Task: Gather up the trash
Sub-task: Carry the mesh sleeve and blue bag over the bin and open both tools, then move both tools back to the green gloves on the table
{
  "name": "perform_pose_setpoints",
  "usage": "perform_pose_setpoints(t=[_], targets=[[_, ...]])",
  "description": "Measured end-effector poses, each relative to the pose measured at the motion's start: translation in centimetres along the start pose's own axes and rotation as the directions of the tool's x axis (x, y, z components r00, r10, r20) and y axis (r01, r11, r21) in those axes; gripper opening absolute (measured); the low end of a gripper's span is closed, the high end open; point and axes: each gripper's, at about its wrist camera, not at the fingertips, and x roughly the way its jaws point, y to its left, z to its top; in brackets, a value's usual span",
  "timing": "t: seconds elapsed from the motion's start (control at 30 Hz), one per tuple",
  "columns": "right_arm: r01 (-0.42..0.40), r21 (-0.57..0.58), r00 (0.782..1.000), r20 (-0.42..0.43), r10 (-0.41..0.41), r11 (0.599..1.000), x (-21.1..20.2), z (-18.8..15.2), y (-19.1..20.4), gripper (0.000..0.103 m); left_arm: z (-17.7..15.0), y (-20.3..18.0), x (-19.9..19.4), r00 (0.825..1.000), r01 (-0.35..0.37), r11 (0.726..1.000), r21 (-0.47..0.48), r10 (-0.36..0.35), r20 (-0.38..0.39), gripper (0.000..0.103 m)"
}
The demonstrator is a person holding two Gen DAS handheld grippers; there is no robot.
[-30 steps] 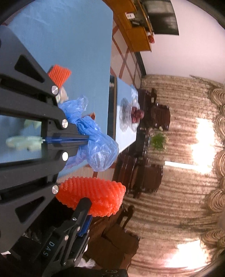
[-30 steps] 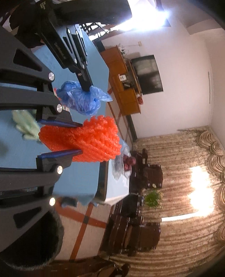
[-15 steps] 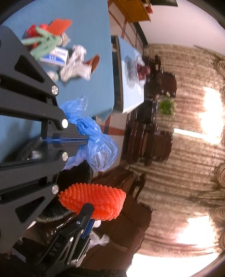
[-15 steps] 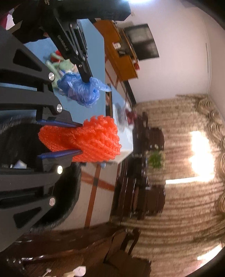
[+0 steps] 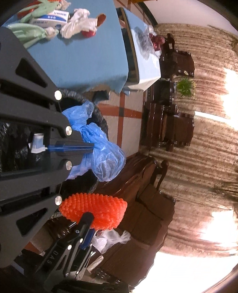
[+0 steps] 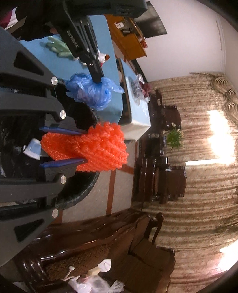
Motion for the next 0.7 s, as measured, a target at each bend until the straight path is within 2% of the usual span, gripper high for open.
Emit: perform_pose_setpoints(t=[0.13, 0.23, 0.3, 0.37, 0.43, 0.5, 0.53, 0.57, 0.6, 0.7], targets=[[0.025, 0.007, 0.999, -0.020, -0.025, 1.000, 0.5, -0.6, -0.9, 0.028, -0.1, -0.6, 1.4, 0.999, 0.032, 0.999, 0.011, -0.031, -0.027, 0.001], [0.044, 0.012, 0.999, -0.033, -0.043, 0.999, 0.5, -1.4, -1.3, 0.033, -0.3, -0.4, 2.2, 0.998, 0.051, 0.999, 0.000, -0.051, -0.049, 0.008], [0.056, 0.015, 0.998, -0.033, -0.056, 0.998, 0.5, -1.5, -1.6, 0.044, -0.3, -0.4, 2.2, 0.997, 0.055, 0.998, -0.009, -0.055, -0.058, 0.032], [0.064, 0.016, 0.998, -0.029, -0.064, 0.998, 0.4, -1.5, -1.7, 0.052, -0.5, -0.2, 2.0, 0.997, 0.055, 0.998, -0.019, -0.056, -0.055, 0.042], [0.076, 0.017, 0.997, -0.023, -0.076, 0.997, 0.2, -1.4, -1.4, 0.063, -0.6, 0.1, 1.6, 0.997, 0.048, 0.999, -0.020, -0.049, -0.054, 0.046], [0.095, 0.025, 0.996, -0.002, -0.095, 0.995, -0.2, -1.2, -1.2, 0.088, -0.6, 0.7, 1.0, 0.998, 0.032, 0.999, -0.025, -0.033, -0.044, 0.058], [0.098, 0.029, 0.995, 0.010, -0.099, 0.995, -0.3, -1.1, -1.1, 0.092, -0.5, 1.0, 0.4, 0.999, 0.016, 1.000, -0.027, -0.016, -0.033, 0.062], [0.099, 0.036, 0.995, 0.024, -0.100, 0.994, -0.5, -1.0, -0.9, 0.098, -0.5, 1.5, -0.2, 1.000, -0.003, 1.000, -0.027, 0.002, -0.021, 0.071], [0.098, 0.040, 0.995, 0.029, -0.099, 0.994, -0.5, -0.8, -0.8, 0.097, -0.5, 1.9, -0.8, 1.000, -0.023, 0.999, -0.027, 0.023, -0.008, 0.078], [0.086, 0.048, 0.996, 0.033, -0.088, 0.995, -0.4, -0.2, 0.5, 0.097, -0.3, 3.7, -3.0, 0.996, -0.086, 0.996, -0.025, 0.087, 0.021, 0.089]])
